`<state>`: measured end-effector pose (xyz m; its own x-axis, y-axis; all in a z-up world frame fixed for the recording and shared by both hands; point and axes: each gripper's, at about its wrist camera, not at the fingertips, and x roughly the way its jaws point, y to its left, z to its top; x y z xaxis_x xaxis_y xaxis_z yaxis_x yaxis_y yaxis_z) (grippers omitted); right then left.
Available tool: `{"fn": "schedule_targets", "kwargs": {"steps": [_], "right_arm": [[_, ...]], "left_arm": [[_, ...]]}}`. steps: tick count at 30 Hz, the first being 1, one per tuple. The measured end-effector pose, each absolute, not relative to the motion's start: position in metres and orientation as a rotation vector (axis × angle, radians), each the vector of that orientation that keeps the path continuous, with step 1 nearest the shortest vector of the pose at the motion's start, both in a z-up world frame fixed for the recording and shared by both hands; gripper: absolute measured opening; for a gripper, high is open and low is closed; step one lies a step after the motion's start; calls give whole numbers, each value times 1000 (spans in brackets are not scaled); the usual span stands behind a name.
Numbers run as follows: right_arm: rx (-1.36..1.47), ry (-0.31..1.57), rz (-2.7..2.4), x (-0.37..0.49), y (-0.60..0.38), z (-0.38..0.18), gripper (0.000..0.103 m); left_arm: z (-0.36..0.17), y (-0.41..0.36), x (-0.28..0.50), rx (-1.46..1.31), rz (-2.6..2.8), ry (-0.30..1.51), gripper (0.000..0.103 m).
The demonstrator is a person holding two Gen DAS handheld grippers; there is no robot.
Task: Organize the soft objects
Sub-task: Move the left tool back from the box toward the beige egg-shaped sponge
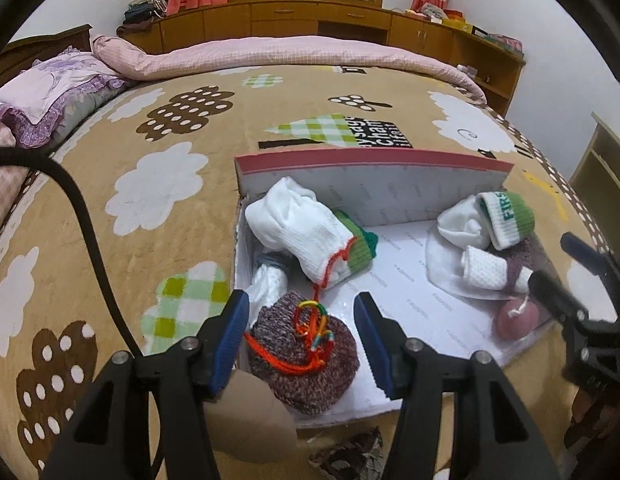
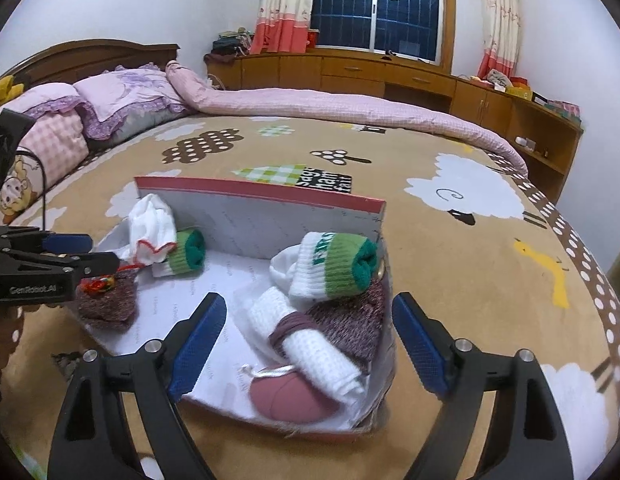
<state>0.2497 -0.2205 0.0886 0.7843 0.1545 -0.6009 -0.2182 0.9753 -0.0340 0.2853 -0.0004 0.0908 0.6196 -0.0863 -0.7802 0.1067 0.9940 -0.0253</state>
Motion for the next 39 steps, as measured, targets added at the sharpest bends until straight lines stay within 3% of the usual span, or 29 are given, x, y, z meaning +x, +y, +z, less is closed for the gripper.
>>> {"fn": "schedule_targets", "kwargs": {"steps": [39], "right_arm": [[-94,695,289,170,-205,64,87]], "left_arm": [[81,13,190,-44,-179,869,58]]}}
